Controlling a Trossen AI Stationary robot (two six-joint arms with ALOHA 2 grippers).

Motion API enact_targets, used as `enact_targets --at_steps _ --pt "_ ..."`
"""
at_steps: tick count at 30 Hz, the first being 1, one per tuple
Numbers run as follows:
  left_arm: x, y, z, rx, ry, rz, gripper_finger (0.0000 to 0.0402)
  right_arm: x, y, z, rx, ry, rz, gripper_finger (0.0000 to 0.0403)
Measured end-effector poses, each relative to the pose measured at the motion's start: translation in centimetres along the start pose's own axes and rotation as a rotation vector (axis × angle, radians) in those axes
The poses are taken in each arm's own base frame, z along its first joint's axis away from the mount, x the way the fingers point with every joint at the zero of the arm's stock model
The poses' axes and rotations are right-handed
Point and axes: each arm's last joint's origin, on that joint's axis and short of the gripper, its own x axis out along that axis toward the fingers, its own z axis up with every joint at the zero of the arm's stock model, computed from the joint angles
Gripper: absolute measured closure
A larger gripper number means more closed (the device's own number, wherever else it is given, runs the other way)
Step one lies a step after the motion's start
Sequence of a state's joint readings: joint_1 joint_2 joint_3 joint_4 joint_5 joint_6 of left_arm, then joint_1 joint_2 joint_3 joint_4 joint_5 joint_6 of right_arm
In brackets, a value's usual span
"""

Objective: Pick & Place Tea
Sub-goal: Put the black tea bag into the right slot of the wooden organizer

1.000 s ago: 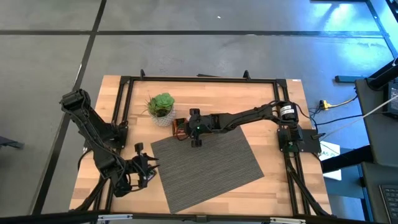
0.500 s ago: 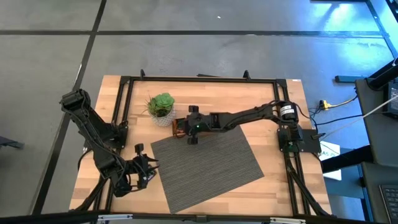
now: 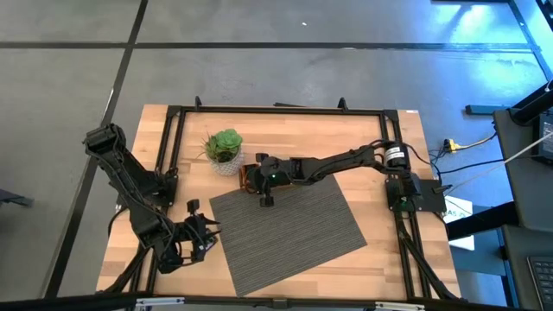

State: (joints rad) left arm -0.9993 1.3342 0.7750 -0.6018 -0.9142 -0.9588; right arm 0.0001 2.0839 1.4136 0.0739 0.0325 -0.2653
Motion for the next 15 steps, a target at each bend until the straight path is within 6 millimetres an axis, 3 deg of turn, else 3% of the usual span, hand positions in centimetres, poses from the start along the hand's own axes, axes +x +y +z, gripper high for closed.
enact_targets --at_steps 15 --pt "0.00 -0.01 0.00 -0.008 0.002 -0.002 0.0292 0.84 -0.08 -0.13 0.026 -0.054 -0.016 0.0286"
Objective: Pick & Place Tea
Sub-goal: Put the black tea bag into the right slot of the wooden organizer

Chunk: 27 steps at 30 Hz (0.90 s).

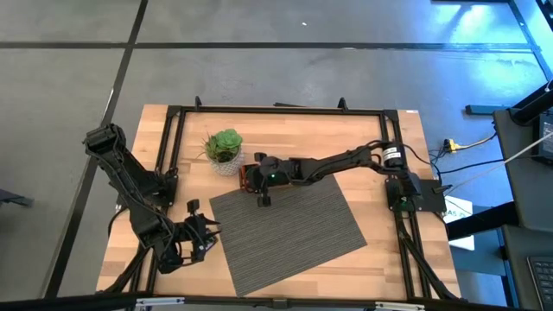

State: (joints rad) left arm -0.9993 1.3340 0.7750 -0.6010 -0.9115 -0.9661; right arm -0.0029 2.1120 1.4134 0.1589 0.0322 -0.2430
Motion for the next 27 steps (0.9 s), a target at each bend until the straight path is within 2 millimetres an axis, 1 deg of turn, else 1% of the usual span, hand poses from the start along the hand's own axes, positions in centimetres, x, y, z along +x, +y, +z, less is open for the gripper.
enact_targets --at_steps 5,7,10,12,13,15,16,18,20,22,27 --pt "0.0 0.0 0.0 -0.003 0.001 -0.001 0.0292 1.4 0.4 -1.4 0.003 0.010 0.003 0.0286" --pt "0.0 0.0 0.0 -0.008 0.006 -0.004 0.0292 1.6 0.5 -1.7 0.004 0.023 0.006 0.0286" --pt "0.0 0.0 -0.1 -0.016 0.020 -0.014 0.0292 1.7 0.5 -1.5 0.054 0.002 0.001 0.0286" --pt "0.0 -0.1 -0.1 -0.019 0.027 -0.019 0.0292 1.4 0.3 -1.1 0.139 -0.015 -0.005 0.0286" --pt "0.0 -0.1 -0.1 -0.019 0.029 -0.020 0.0292 1.2 0.1 -0.5 0.192 -0.032 -0.021 0.0286" --pt "0.0 -0.1 -0.1 -0.020 0.032 -0.022 0.0292 0.8 -0.3 0.5 0.291 -0.062 -0.095 0.0286" --pt "0.0 -0.1 -0.1 -0.020 0.032 -0.022 0.0292 0.7 -0.5 0.9 0.312 -0.073 -0.147 0.0286" --pt "0.0 -0.1 -0.1 -0.020 0.032 -0.022 0.0292 0.7 -0.9 0.8 0.327 -0.057 -0.262 0.0286" --pt "0.0 -0.1 -0.1 -0.024 0.027 -0.018 0.0292 0.7 -1.0 0.4 0.354 -0.034 -0.320 0.0286" --pt "0.0 0.0 -0.1 -0.032 0.022 -0.015 0.0292 0.8 -0.9 0.3 0.377 -0.028 -0.329 0.0286" --pt "0.0 0.0 -0.1 -0.035 0.020 -0.014 0.0292 1.1 0.5 0.2 0.387 -0.029 -0.306 0.0286"
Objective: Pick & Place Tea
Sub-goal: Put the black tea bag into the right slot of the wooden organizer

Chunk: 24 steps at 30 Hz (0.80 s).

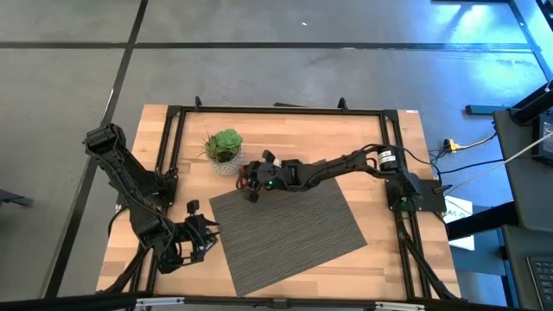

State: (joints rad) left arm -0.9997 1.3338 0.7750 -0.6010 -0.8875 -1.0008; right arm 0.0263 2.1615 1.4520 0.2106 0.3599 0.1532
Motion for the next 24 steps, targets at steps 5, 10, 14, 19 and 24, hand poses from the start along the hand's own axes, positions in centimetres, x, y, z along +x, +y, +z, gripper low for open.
enact_targets --at_steps 5,10,14,19,24 --pt "0.0 0.0 0.0 0.000 0.000 0.000 0.0292 0.5 0.5 -0.9 -0.005 -0.005 -0.028 0.0286" --pt "0.0 0.0 0.0 -0.004 0.003 -0.002 0.0292 1.6 0.7 -2.2 0.020 -0.009 -0.027 0.0286" --pt "0.0 0.0 0.0 -0.010 0.014 -0.009 0.0292 1.7 0.8 -2.3 0.013 -0.010 -0.025 0.0286" --pt "0.0 0.0 -0.1 -0.010 0.019 -0.012 0.0292 0.9 0.7 -0.9 -0.032 -0.060 -0.014 0.0286" --pt "0.0 -0.1 -0.1 -0.011 0.024 -0.015 0.0292 0.2 0.7 0.3 -0.041 -0.094 -0.009 0.0286"
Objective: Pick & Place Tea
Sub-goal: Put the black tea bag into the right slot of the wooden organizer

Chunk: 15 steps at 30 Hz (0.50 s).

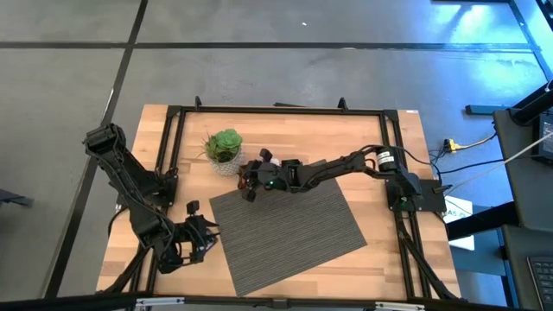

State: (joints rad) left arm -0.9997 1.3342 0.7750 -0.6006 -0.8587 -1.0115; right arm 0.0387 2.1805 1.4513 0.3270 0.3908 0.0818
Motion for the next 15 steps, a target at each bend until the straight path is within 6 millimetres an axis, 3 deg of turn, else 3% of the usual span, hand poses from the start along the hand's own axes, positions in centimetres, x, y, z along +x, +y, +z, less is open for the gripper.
enact_targets --at_steps 4,11,15 --pt "0.0 0.0 0.0 -0.011 0.001 -0.001 0.0292 -0.1 0.4 0.1 -0.003 -0.007 0.045 0.0286" --pt "0.2 -0.6 -0.9 -0.121 0.219 -0.105 0.0292 -1.2 3.3 -0.1 -0.005 0.027 0.512 0.0286" --pt "1.2 -1.3 -2.3 -0.151 0.328 -0.082 0.0292 -2.0 5.0 0.0 0.003 -0.007 0.596 0.0286"
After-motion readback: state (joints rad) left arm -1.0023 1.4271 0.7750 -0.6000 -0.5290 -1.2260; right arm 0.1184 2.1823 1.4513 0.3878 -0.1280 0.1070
